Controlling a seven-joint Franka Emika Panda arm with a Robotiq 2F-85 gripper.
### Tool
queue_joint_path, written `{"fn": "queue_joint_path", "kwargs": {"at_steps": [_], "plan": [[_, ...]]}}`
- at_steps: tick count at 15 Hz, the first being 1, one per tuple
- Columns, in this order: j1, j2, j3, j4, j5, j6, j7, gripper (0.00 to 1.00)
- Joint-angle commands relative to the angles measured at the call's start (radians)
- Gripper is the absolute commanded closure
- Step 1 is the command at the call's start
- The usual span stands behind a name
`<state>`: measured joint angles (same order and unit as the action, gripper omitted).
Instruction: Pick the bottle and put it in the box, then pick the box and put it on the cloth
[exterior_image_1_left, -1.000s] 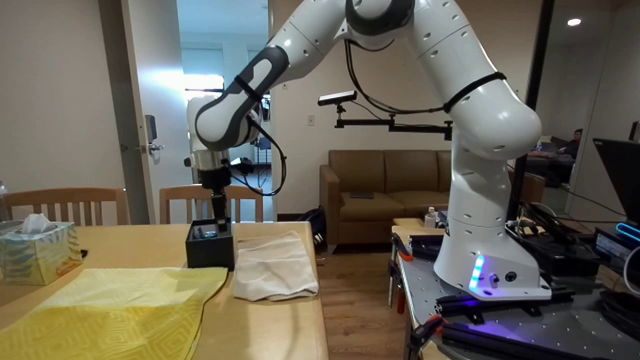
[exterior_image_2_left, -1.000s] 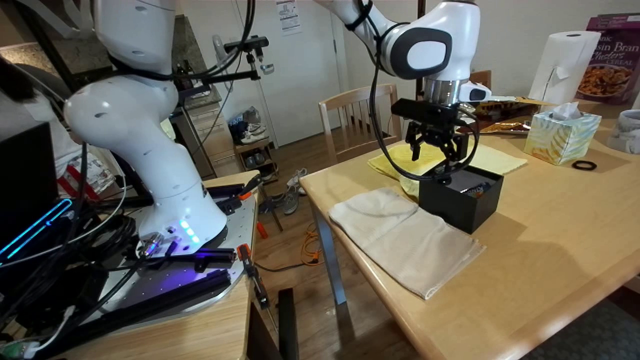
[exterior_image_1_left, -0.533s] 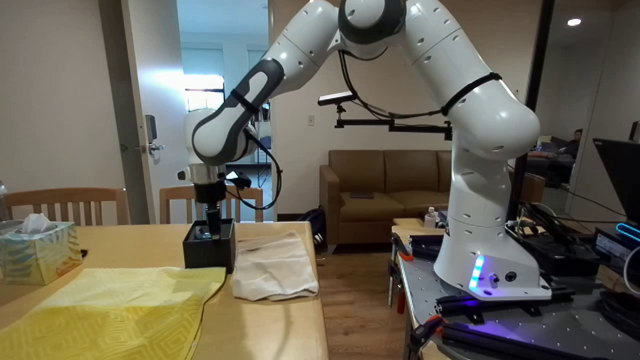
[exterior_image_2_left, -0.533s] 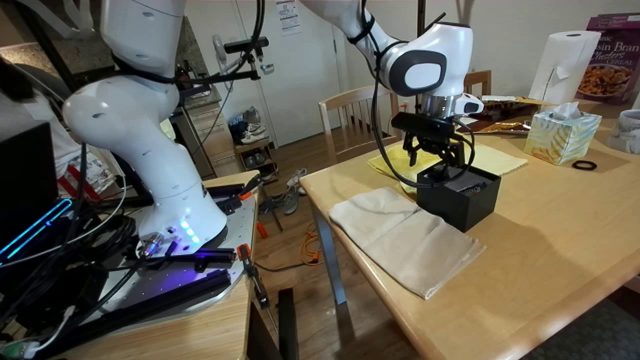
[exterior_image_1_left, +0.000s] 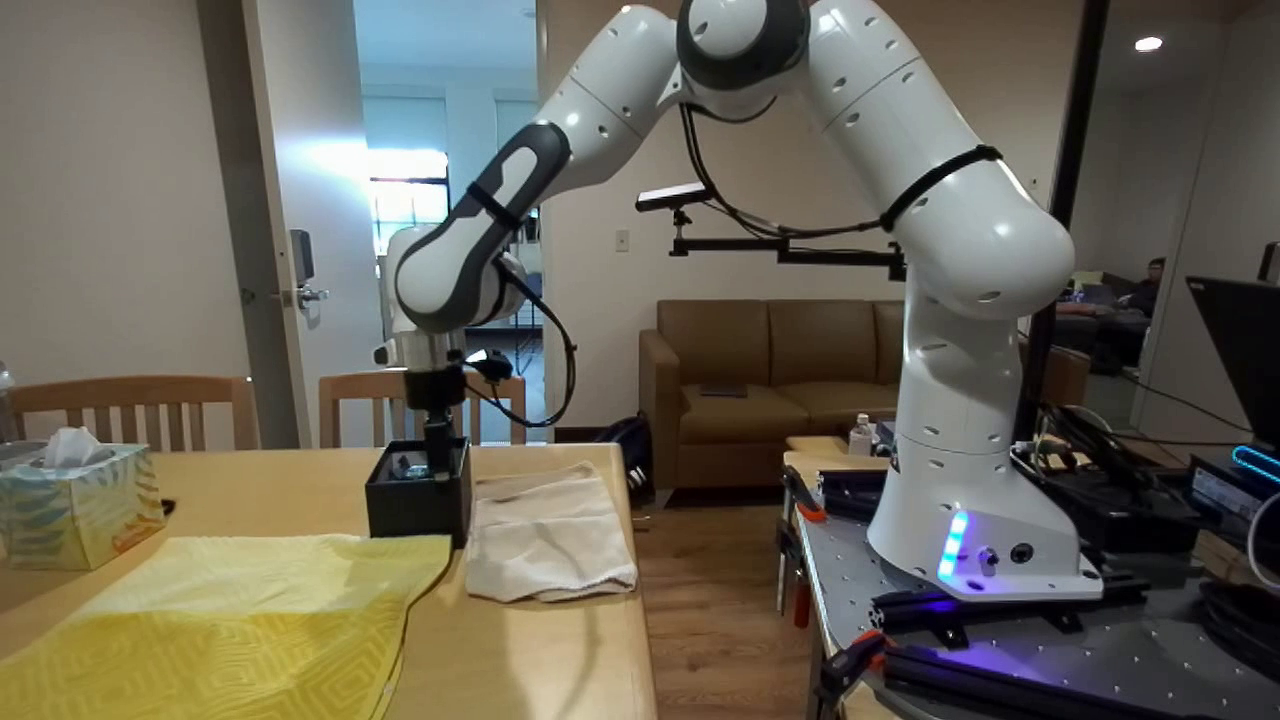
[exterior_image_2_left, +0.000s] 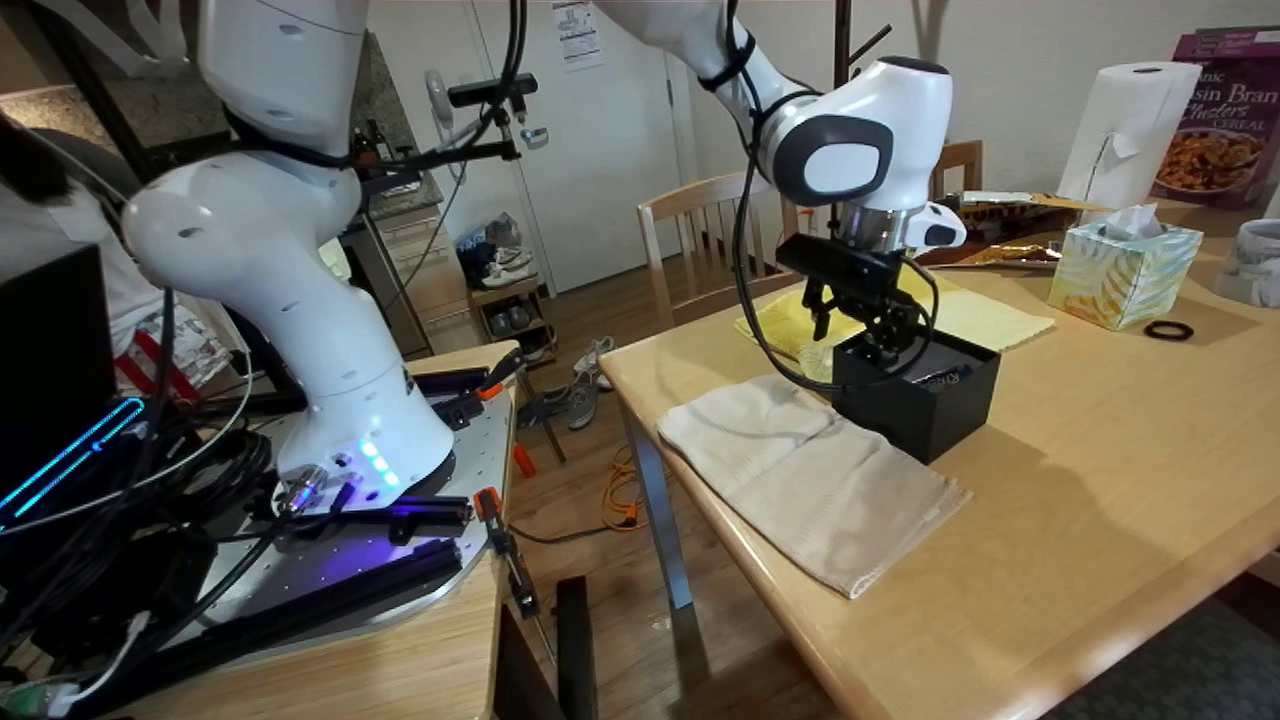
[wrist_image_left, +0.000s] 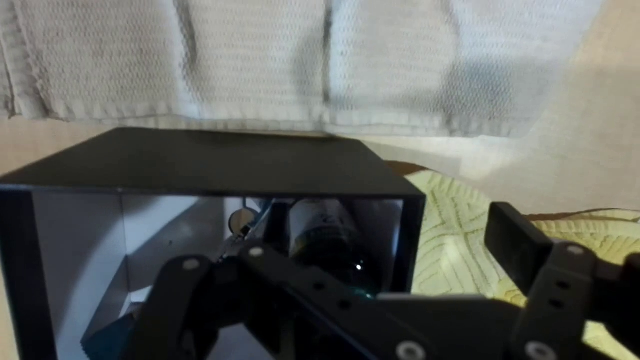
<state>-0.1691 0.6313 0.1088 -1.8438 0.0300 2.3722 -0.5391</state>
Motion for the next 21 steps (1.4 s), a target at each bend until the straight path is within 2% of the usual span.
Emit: {"fn": "queue_joint_path", "kwargs": {"at_steps": [1, 2, 3, 15, 21], "plan": [[-0.002, -0.061, -0.006, -0.061, 0.008, -0.026, 0.035, 0.00], [-0.001, -0.062, -0.006, -0.058, 0.007, -0.038, 0.033, 0.00], [-0.001, -0.058, -0.002, -0.049, 0.004, -0.050, 0.019, 0.20], [-0.008, -0.028, 0.018, 0.009, 0.005, -0.099, -0.081, 0.98], [-0.005, -0.021, 0.007, 0.055, -0.007, -0.122, -0.124, 0.99]]}}
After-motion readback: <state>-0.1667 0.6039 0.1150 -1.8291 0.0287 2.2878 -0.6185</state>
